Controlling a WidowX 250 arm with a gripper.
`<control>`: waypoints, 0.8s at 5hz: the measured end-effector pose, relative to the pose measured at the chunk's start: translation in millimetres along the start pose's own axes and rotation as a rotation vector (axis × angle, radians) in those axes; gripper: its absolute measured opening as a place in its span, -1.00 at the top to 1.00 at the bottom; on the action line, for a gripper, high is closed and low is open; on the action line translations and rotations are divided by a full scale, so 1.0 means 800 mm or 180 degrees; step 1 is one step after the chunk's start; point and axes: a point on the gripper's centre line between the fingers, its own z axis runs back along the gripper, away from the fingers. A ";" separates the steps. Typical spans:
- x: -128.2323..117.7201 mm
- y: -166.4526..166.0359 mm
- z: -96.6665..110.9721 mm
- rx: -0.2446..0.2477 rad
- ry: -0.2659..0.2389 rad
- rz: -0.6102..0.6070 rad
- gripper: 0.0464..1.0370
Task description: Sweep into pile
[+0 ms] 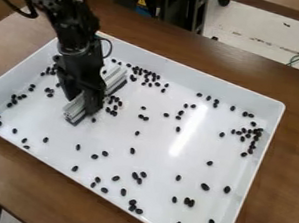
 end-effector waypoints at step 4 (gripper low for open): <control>-0.004 0.037 0.044 -0.0167 0.0053 0.0467 0.37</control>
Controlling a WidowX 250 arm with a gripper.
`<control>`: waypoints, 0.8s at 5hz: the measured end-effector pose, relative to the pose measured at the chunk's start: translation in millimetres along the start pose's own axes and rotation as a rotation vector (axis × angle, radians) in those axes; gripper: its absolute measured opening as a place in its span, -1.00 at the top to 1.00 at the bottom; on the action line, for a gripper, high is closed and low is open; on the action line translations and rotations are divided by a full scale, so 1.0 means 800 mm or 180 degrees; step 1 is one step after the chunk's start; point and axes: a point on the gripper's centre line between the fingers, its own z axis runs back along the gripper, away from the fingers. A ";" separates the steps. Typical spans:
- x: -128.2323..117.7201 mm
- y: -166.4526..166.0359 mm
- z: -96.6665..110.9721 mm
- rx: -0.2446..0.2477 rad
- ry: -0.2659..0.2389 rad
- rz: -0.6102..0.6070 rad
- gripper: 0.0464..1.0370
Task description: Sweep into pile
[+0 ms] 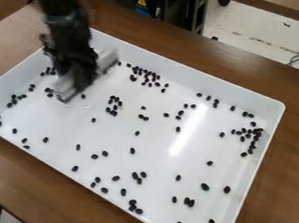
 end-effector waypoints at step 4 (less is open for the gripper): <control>-0.003 0.106 -0.032 0.0729 -0.0110 0.0200 0.37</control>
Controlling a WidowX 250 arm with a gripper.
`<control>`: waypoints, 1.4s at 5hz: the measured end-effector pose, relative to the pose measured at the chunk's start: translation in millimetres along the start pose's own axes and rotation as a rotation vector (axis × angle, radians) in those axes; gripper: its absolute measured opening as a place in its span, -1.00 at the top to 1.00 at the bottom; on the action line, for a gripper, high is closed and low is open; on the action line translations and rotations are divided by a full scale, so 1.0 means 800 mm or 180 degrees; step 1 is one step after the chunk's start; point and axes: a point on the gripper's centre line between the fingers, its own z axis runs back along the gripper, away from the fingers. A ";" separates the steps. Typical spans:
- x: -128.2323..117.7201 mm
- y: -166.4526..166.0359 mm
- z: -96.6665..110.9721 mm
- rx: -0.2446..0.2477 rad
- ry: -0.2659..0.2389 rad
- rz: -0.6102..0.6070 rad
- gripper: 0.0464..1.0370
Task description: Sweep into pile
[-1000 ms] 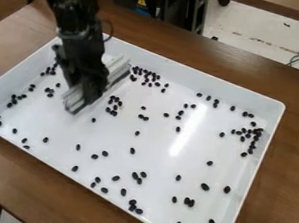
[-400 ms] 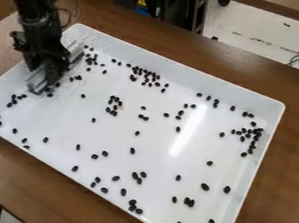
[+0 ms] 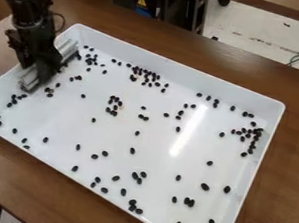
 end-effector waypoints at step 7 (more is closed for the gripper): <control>-0.029 -0.312 0.029 -0.1003 -0.0049 -0.1100 0.37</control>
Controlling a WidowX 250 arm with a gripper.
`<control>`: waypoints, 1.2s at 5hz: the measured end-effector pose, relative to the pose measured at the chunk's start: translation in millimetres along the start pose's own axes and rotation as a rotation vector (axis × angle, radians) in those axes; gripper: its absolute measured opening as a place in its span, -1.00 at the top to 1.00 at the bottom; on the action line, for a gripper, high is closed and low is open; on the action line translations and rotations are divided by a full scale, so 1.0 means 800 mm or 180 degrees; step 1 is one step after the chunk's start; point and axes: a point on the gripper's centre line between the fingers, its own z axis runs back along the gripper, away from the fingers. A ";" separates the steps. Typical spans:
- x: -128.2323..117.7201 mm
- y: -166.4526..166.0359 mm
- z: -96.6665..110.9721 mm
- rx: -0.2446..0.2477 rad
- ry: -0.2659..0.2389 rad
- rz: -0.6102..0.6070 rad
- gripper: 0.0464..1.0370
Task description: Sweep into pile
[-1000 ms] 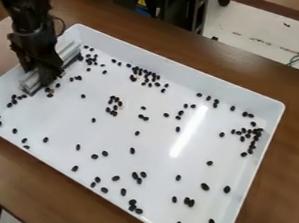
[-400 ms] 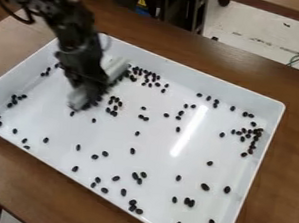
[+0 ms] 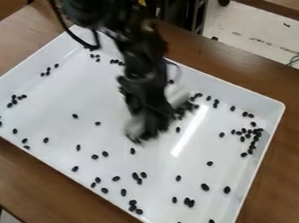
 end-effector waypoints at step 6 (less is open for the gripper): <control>-0.024 0.101 0.083 0.1070 0.0006 0.0858 0.37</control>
